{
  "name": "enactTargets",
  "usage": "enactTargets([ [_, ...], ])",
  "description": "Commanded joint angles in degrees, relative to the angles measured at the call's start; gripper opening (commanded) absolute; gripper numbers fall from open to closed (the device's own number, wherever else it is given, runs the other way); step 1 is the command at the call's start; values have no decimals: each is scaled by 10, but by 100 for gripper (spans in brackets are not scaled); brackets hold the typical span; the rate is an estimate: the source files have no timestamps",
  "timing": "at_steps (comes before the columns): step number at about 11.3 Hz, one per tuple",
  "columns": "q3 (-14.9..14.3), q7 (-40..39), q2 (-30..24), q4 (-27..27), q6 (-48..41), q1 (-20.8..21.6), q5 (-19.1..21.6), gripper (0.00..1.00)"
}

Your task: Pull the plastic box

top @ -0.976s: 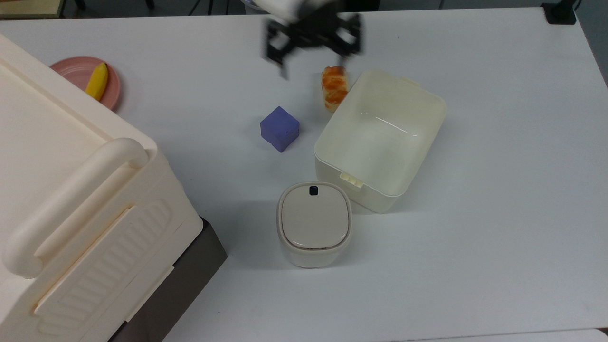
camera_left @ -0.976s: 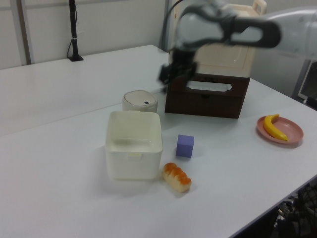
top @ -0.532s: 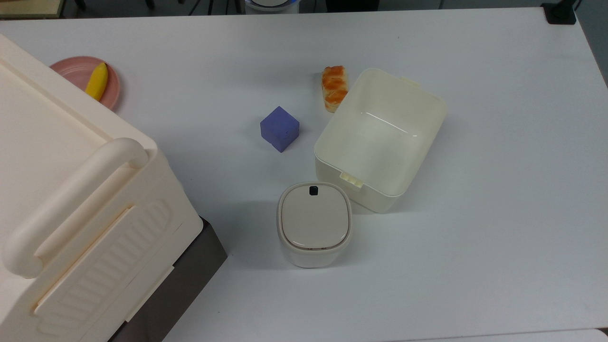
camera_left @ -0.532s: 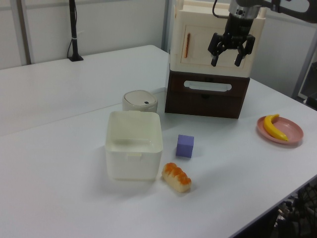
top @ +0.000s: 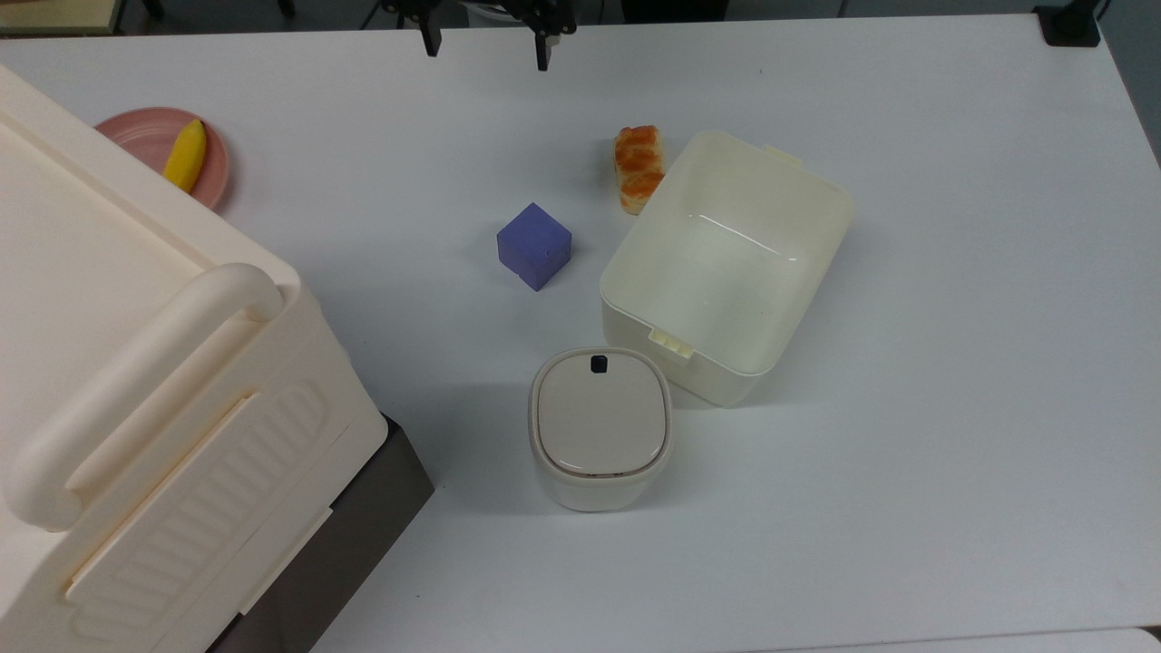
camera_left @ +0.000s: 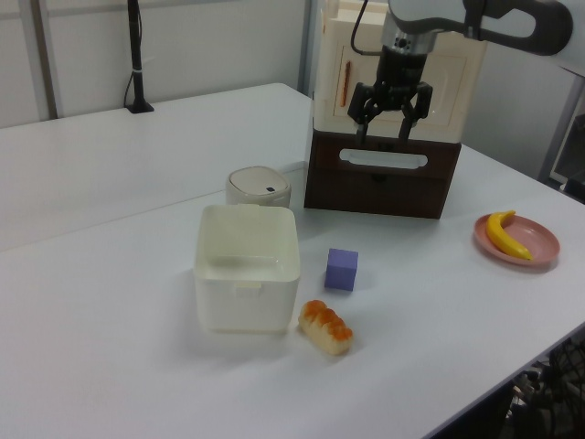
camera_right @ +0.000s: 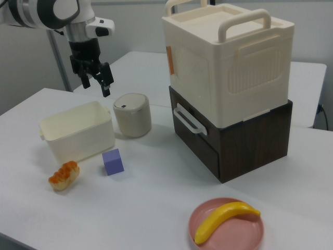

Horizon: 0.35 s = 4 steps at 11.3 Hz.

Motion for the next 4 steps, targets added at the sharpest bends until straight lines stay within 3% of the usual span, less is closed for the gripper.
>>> enactTargets([
  [1, 7, 4, -5, -3, 12, -8, 1, 100],
  [4, 2, 2, -9, 0, 11, -9, 3, 100],
])
